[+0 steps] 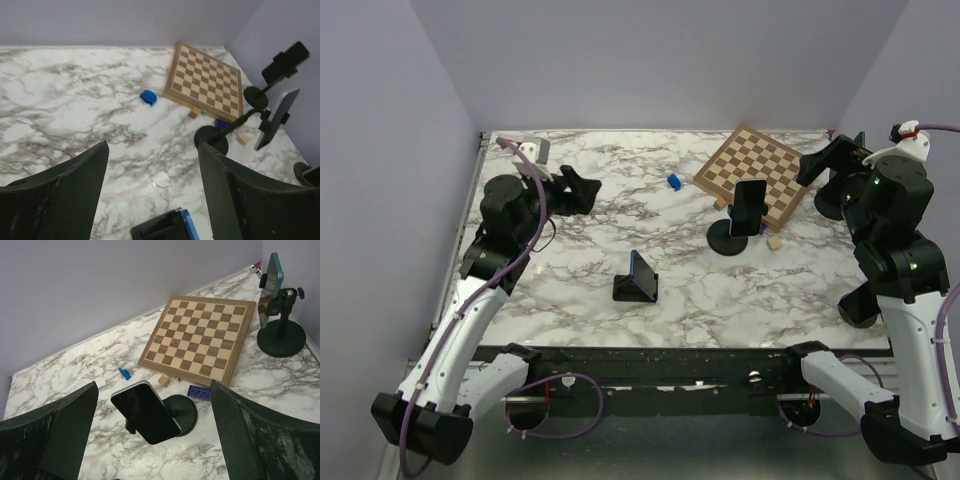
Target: Remove the phone from the phone stand
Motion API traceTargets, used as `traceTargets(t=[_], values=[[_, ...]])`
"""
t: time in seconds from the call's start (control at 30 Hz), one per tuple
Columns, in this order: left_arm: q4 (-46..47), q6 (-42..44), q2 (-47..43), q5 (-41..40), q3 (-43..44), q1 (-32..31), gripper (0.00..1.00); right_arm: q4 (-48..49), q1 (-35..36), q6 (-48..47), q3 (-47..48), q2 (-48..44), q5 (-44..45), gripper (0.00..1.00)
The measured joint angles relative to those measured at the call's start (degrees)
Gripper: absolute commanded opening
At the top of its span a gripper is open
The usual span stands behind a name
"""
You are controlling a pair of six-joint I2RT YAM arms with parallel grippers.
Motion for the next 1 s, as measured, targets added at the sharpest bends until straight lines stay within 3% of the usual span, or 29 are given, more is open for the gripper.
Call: traceTargets(t=[0.2, 0.4, 0.6, 1.0], values=[[-5.8, -5.7, 5.7, -0.9, 1.4, -7.7, 0.78, -0.3, 0.0, 0.4, -0.7, -0.3, -1.4, 1.00], [-9.2, -16.2, 2.7, -14.7, -4.3, -19.3, 0.89, -1.4, 0.0, 1.0, -0.7, 0.5, -2.6, 1.00], [-10.5, -19.8, 1.3, -25.2, -6.1, -28.9, 0.84, -1.9, 0.0, 1.4, -0.7, 0.9, -4.0, 1.00], [-11.6, -20.8, 5.1, -28.7, -8.1, -33.2, 0.77, -1.6, 0.0, 1.9, -3.1, -2.6, -7.0, 1.00]])
